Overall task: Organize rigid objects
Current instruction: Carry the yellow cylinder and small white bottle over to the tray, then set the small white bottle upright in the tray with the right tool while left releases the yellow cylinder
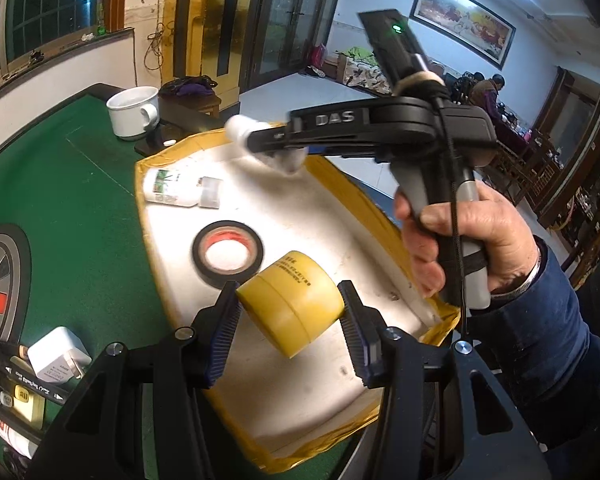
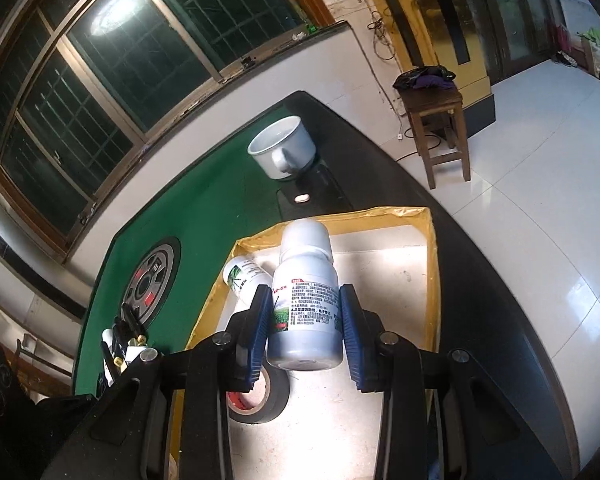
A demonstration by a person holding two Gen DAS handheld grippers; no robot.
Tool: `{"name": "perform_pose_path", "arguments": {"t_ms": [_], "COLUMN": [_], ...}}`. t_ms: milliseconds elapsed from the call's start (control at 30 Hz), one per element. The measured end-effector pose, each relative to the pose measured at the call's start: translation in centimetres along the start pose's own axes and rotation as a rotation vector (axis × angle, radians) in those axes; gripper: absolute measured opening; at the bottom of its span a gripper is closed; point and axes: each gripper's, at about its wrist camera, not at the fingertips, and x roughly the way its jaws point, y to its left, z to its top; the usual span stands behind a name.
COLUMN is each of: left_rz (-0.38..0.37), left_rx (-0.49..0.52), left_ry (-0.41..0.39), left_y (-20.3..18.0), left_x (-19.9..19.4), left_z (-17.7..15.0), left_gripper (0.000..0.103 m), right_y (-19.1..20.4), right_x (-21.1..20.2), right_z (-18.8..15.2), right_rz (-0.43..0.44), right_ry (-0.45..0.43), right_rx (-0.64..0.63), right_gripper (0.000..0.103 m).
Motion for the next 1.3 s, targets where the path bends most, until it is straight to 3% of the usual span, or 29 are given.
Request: {"name": "perform_pose_path", "arguments": {"t_ms": [167,300,600,967,1300], "left_rz": [0.013,0.010,0.020,0.066,0.103], "left_rx": [-0.018,-0.024,-0.022,-0.071,-0.029], "left_ry": [0.008,0.018,0.062,0.072,0.067], "left_y": [0.6,0.7,0.9,1.6,0.8], "left_x": [0.9,2.1,6.3,8.4,8.1], "left_z": [0.5,1.5,3.8,3.8,3.6], "left_gripper": [0.047,0.047,0.047,0.047,0.047], "right_y": [1.8,2.1,0.4,1.0,1.5], "right_x": [2.8,2.2,3.2,3.8,4.3], "right_z": [1.0,1.1,1.8,2.4,2.3], "right_rz": [0.002,-0.041,-0.099,-0.155,-0.175], "right_ry": [0.066,0.092,0.158,0.188,0.198], "right_rx": [-0.030,-0.040,-0.032,-0.070,-0.108], "right_gripper": [0.031,0.031,0.031,0.031,0.031]}}
